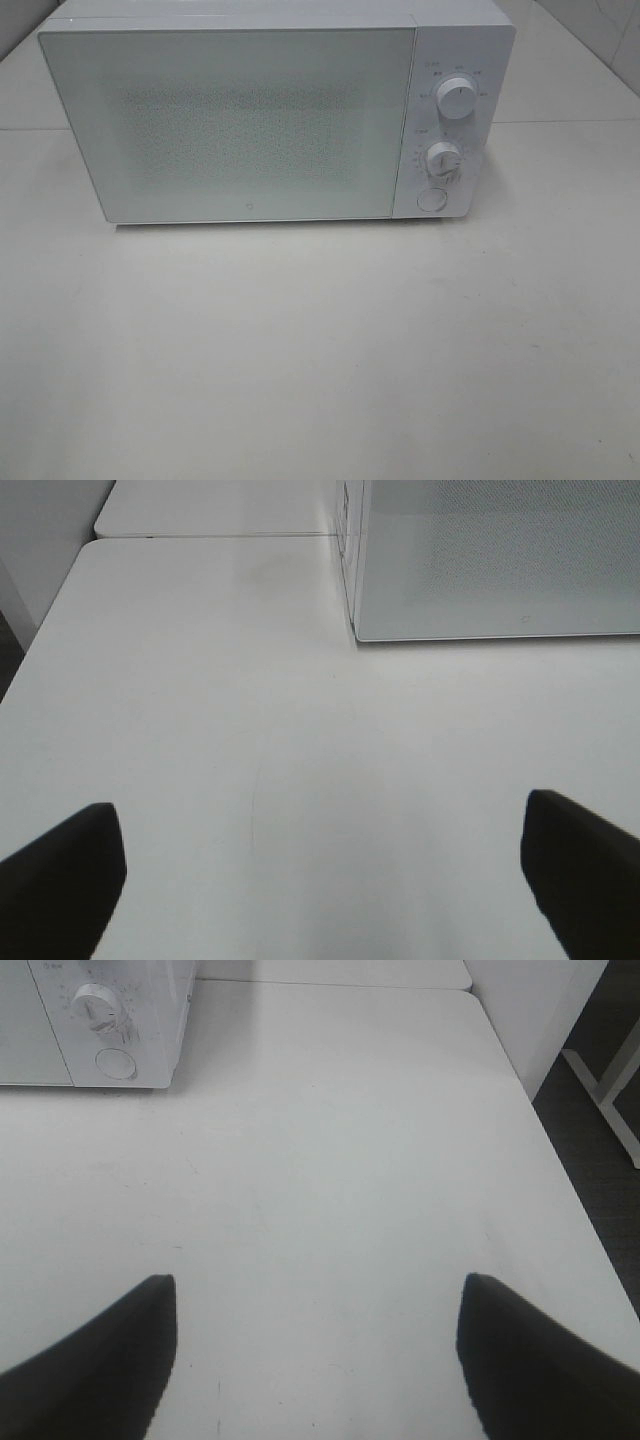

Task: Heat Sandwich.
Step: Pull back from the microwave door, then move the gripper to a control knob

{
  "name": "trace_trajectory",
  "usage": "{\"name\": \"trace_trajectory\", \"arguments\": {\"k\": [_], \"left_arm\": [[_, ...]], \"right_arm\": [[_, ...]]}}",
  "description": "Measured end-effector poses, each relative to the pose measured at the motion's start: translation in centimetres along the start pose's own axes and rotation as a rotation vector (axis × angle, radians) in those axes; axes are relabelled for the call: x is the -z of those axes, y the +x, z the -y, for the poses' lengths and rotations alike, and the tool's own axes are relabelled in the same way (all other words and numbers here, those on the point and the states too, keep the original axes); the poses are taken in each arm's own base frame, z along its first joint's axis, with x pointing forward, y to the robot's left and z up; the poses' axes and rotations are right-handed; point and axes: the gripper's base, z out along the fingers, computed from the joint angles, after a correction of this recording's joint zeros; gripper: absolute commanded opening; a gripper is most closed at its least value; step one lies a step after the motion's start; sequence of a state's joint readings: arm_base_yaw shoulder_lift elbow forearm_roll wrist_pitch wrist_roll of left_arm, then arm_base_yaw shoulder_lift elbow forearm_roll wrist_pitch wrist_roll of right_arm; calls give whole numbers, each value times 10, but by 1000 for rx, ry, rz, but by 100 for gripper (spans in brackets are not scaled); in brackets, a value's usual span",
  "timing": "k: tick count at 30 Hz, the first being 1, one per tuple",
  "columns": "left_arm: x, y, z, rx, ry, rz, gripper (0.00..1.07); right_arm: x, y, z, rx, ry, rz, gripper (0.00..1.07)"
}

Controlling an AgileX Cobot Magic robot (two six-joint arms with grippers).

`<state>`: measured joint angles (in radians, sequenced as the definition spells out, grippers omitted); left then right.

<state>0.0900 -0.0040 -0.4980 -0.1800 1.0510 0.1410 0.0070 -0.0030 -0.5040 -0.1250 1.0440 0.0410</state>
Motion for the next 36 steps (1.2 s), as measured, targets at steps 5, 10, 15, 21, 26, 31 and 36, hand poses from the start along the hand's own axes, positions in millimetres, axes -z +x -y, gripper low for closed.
{"name": "trace_trajectory", "arguments": {"k": [5,10,15,21,26,31,36], "left_arm": [[0,0,0,0,0,0,101],[0,0,0,0,0,0,101],[0,0,0,0,0,0,101],[0,0,0,0,0,0,101],[0,0,0,0,0,0,101],[0,0,0,0,0,0,101],[0,0,0,0,0,0,101]], "right_arm": [[0,0,0,0,0,0,75],[0,0,0,0,0,0,75],[0,0,0,0,0,0,75],[0,0,0,0,0,0,75],[0,0,0,0,0,0,75],[0,0,0,0,0,0,75],[0,0,0,0,0,0,75]]}}
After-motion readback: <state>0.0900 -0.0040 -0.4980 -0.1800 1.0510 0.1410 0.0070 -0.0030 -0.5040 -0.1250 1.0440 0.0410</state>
